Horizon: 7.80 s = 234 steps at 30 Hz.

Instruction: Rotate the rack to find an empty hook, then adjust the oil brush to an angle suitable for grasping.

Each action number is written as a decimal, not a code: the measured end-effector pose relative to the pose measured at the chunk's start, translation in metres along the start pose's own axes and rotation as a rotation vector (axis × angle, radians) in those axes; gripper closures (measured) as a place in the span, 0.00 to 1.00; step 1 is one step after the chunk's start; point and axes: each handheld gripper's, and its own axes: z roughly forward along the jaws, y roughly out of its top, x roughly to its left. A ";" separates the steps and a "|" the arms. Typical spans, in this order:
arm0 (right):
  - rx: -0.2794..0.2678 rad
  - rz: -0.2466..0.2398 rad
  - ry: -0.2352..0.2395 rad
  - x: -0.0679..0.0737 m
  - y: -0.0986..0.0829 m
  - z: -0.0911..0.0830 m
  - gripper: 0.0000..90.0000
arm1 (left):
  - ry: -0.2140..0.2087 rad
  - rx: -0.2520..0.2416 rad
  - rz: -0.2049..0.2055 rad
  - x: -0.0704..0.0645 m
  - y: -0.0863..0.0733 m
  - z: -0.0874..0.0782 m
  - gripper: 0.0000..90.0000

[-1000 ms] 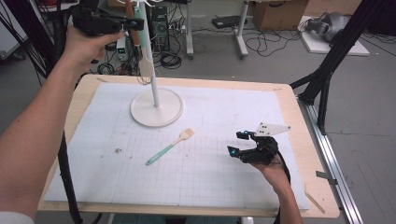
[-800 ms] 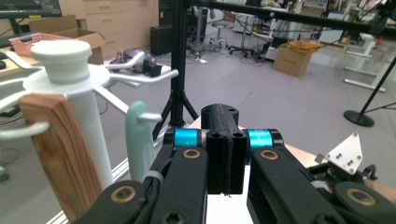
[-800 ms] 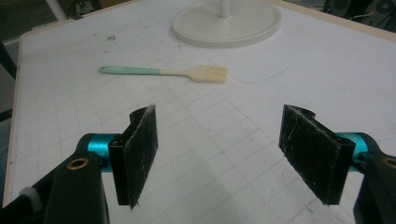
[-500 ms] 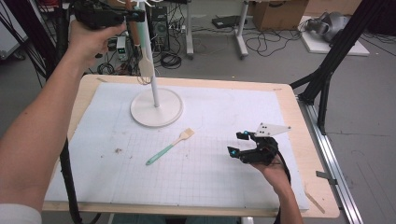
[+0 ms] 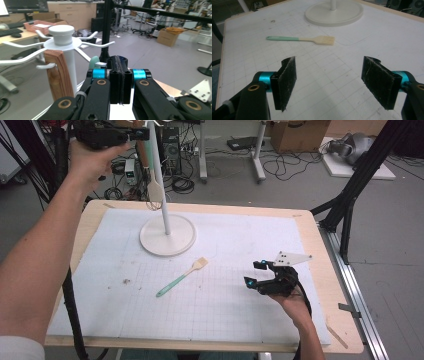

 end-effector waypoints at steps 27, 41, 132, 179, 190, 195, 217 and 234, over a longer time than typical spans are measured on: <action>-0.002 -0.008 -0.001 -0.001 0.001 0.000 0.31 | 0.069 0.001 -0.008 0.013 -0.001 -0.016 0.98; -0.022 -0.002 0.000 0.000 0.004 -0.004 0.31 | 0.036 0.012 0.005 0.003 -0.006 -0.029 0.93; -0.001 -0.051 -0.032 0.007 -0.001 -0.009 0.30 | 0.029 0.105 -0.017 -0.055 -0.175 -0.060 0.54; 0.004 -0.081 -0.057 0.013 -0.001 -0.010 0.30 | 0.073 0.183 -0.024 -0.088 -0.259 -0.024 0.50; 0.013 -0.083 -0.056 0.013 -0.001 -0.008 0.30 | 0.076 0.211 -0.023 -0.093 -0.274 -0.014 0.48; 0.015 -0.084 -0.052 0.014 -0.001 -0.008 0.30 | 0.077 0.227 -0.031 -0.094 -0.285 -0.007 0.49; 0.028 -0.092 -0.049 0.015 -0.002 -0.005 0.30 | 0.093 0.298 -0.041 -0.106 -0.312 0.016 0.55; 0.029 -0.095 -0.050 0.015 -0.002 -0.006 0.30 | 0.114 0.394 -0.033 -0.116 -0.329 0.030 0.63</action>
